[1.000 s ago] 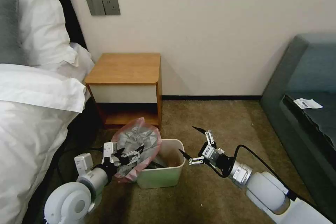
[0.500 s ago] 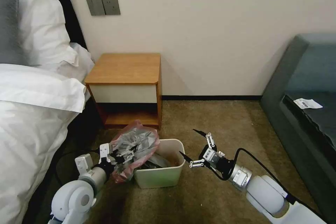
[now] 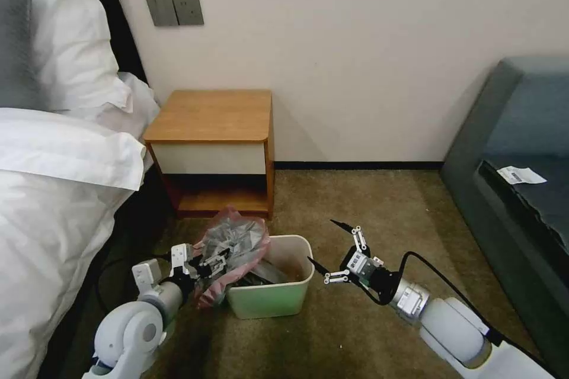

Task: Pick up the garbage bag from the table and place it over the trash can.

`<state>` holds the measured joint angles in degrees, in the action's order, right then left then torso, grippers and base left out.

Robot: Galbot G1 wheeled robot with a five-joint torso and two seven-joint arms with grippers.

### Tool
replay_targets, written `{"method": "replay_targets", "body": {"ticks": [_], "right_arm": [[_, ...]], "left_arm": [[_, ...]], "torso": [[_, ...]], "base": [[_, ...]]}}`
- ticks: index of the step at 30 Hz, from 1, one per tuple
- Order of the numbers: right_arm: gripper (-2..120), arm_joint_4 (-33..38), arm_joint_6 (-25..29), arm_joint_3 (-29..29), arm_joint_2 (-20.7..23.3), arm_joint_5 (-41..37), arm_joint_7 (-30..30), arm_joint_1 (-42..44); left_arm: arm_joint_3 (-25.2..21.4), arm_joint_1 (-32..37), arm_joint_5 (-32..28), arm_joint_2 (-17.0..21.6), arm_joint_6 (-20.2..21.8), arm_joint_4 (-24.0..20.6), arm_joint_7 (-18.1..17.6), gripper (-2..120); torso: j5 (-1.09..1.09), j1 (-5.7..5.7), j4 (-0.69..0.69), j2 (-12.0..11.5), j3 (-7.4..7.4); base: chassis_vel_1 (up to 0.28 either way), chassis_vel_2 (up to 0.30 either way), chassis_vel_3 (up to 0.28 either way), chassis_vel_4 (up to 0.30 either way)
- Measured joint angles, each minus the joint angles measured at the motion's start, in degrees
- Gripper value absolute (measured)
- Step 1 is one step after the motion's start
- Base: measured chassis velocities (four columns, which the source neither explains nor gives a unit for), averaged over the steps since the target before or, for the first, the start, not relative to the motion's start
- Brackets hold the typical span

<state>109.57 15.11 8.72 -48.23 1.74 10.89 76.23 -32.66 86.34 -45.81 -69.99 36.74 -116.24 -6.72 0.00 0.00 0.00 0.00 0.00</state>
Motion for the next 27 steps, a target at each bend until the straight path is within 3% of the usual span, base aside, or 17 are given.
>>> {"method": "replay_targets", "body": {"ticks": [4, 7, 19, 27], "right_arm": [[100, 0.0, 0.3, 0.2, -0.2, 0.0, 0.0, 0.1], [100, 0.0, 0.6, 0.3, -0.5, 0.0, 0.0, 0.4], [100, 0.8, 0.9, 1.5, -0.6, 0.2, -0.1, 1.6], [100, 1.2, 1.1, 1.8, -1.2, 0.8, -0.1, 2.2]], "left_arm": [[0.2, 0.9, 1.5, 0.5, 0.5, 0.1, 0.9, 72], [0.3, 0.9, 2.3, 0.6, 0.6, 0.4, 1.0, 64], [0.4, 0.9, 3.8, 0.0, 0.4, 0.3, 0.8, 17], [-0.2, 1.6, 4.7, -0.3, -0.2, -0.9, 0.6, 11]], "torso": [[0.00, 0.00, 0.01, 0.0, 0.00], [0.00, 0.00, 0.00, 0.0, 0.00], [0.00, 0.00, 0.00, 0.0, 0.00], [0.00, 0.00, 0.00, 0.0, 0.00]], "base": [[0.000, 0.000, 0.000, 0.000], [0.000, 0.000, 0.000, 0.000], [0.000, 0.000, 0.000, 0.000], [0.000, 0.000, 0.000, 0.000]]}}
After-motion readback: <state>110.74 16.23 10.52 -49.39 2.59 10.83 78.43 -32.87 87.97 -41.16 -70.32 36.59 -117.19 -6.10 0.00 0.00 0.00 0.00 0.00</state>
